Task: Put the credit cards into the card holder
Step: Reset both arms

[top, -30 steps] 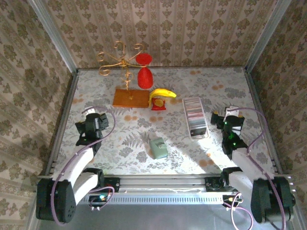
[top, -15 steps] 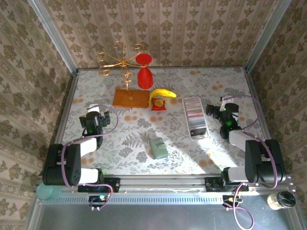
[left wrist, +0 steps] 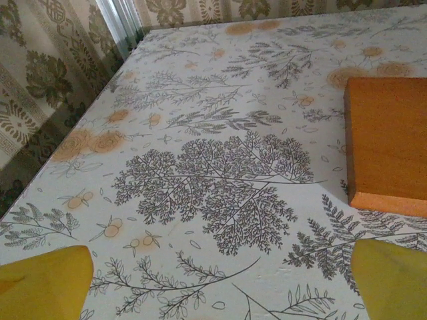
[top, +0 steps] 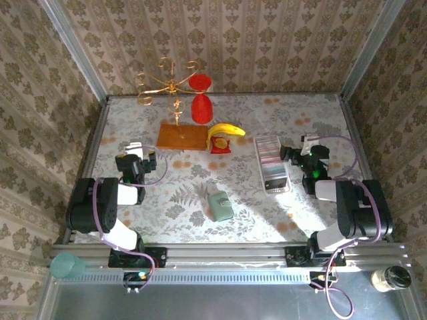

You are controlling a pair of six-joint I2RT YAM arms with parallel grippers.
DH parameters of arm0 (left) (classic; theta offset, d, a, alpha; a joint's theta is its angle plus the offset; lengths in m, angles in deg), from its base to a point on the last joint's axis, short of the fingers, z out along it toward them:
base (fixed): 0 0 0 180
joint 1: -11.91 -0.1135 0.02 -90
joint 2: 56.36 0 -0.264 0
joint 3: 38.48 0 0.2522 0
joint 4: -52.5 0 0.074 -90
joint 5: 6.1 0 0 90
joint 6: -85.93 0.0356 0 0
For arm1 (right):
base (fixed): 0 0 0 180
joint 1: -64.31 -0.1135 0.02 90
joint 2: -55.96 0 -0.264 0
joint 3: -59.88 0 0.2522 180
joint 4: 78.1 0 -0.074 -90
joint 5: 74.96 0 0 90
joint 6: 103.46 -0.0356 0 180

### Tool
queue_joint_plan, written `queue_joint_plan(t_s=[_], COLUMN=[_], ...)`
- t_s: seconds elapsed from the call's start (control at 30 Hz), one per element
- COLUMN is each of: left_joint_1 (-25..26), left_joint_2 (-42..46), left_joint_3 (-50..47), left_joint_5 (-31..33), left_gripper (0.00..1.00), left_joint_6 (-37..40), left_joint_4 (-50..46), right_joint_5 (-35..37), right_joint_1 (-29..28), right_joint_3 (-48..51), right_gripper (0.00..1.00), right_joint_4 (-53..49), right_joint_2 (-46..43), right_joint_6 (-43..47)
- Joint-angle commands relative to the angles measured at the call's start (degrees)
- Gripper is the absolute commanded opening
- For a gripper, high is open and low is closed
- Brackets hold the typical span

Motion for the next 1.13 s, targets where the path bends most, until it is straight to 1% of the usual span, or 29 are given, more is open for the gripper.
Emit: queue_joint_plan(t_s=[0.0, 0.03, 0.07, 0.1, 0.57, 0.93, 1.1], left_joint_1=[-0.4, -0.5, -0.5, -0.5, -0.5, -0.4, -0.4], left_joint_2=[0.5, 0.3, 0.3, 0.3, 0.4, 0.4, 0.4], left_joint_3=[1.2, 1.2, 1.1, 1.1, 1.0, 1.0, 1.0], left_joint_5=[-0.7, -0.8, -0.7, -0.7, -0.7, -0.7, -0.7], left_gripper=[1.00, 1.00, 1.00, 1.00, 1.00, 1.00, 1.00], left_joint_6=[0.7, 0.9, 0.9, 0.8, 0.9, 0.9, 0.9], left_joint_4=[1.0, 1.5, 1.6, 1.3, 1.7, 1.7, 1.7], right_joint_5=[2.9, 3.0, 3.3, 3.4, 5.1, 5.2, 5.4], right_joint_1=[-0.8, -0.9, -0.9, -1.0, -2.1, -2.2, -2.2], right_joint_3=[0.9, 1.0, 0.6, 0.7, 0.6, -0.2, 0.6], right_gripper=[1.00, 1.00, 1.00, 1.00, 1.00, 1.00, 1.00], right_joint_4=[3.1, 3.8, 1.9, 3.1, 2.3, 1.1, 2.1], right_joint_2=[0.8, 1.3, 0.7, 1.1, 0.8, 1.2, 0.7], right_joint_6=[1.3, 1.2, 1.2, 1.2, 1.9, 2.0, 2.1])
